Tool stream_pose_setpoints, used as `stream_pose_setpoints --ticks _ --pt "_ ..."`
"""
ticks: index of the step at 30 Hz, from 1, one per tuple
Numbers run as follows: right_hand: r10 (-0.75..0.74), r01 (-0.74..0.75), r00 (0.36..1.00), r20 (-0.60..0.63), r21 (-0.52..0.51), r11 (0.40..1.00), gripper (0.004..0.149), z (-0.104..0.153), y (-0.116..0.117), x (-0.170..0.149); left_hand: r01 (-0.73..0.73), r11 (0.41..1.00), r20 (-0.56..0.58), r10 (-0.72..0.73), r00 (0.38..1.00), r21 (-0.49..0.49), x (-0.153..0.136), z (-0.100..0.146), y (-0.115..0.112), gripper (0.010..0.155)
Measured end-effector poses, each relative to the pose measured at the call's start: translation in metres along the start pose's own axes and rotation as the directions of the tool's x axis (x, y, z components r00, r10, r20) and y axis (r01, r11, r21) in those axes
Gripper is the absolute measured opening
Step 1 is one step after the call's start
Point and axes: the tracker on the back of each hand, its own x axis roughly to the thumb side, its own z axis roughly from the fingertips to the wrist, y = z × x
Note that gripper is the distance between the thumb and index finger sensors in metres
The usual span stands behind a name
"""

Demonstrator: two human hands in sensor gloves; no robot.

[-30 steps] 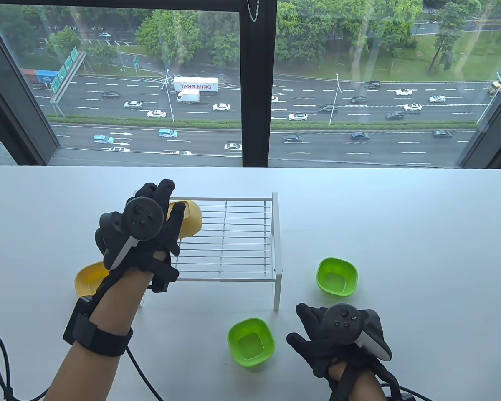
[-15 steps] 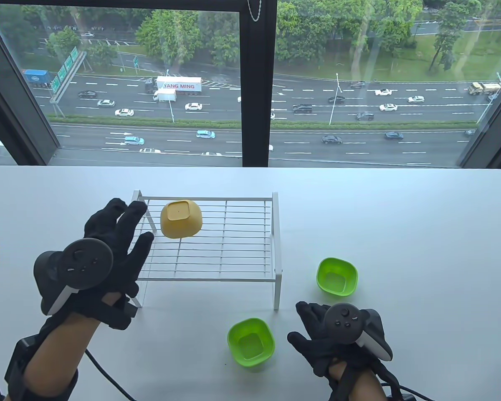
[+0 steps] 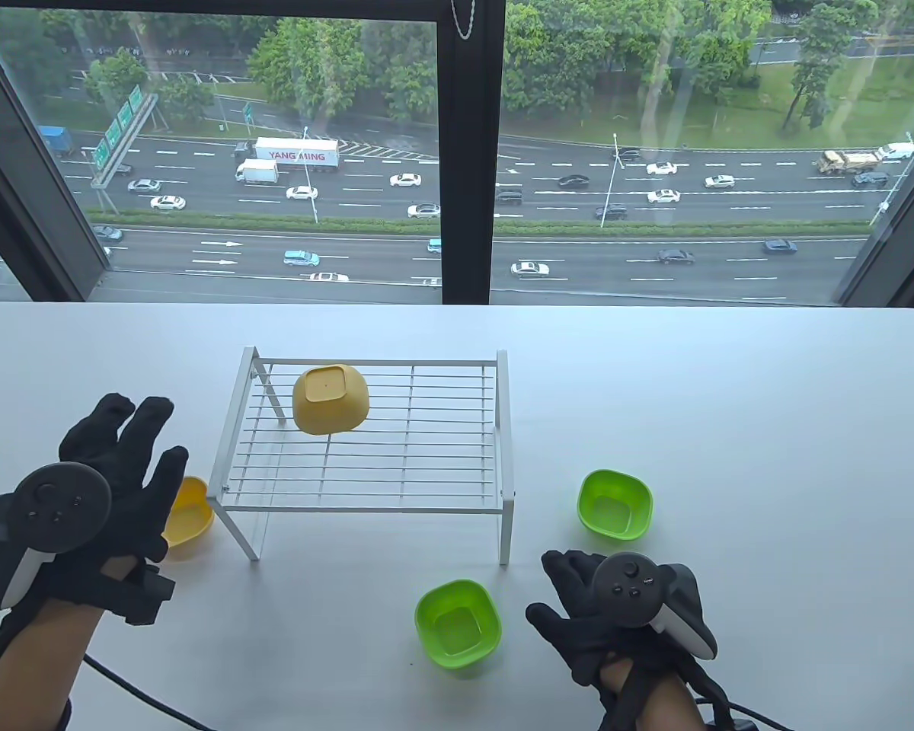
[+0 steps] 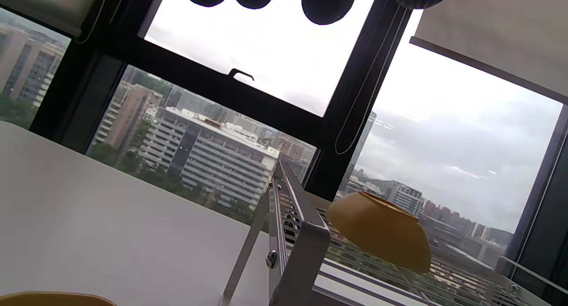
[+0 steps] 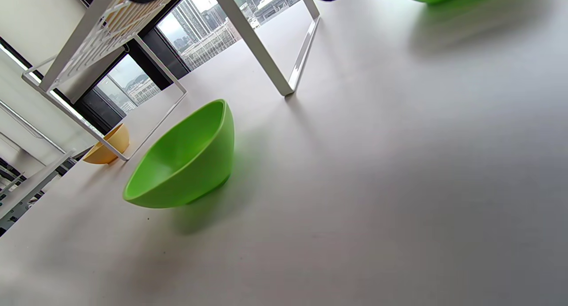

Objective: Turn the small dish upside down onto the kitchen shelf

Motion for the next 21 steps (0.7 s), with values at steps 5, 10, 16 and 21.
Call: stream_pose_setpoints --ticks 5,10,16,21 --pt "-0.003 0.003 1.0 -0.003 -0.002 1.0 0.081 0.0 0.0 0.0 0.007 1.0 -0.039 -0.007 0.999 -0.003 -0.021 0.002 -0.016 0.068" --pt "-0.004 0.004 1.0 -0.002 -0.003 1.0 0.081 0.0 -0.001 -0.001 0.013 0.999 -0.091 -0.016 0.996 -0.034 -0.042 0.003 -0.034 0.067" --pt "-0.005 0.005 1.0 -0.004 0.0 1.0 0.081 -0.001 0.0 -0.001 0.05 0.997 -0.149 -0.058 0.987 -0.055 -0.063 0.002 -0.055 0.067" --pt "-0.009 0.009 1.0 -0.003 -0.006 1.0 0.081 0.0 -0.001 -0.002 0.061 0.994 -0.159 -0.075 0.984 -0.088 -0.067 0.001 -0.064 0.067"
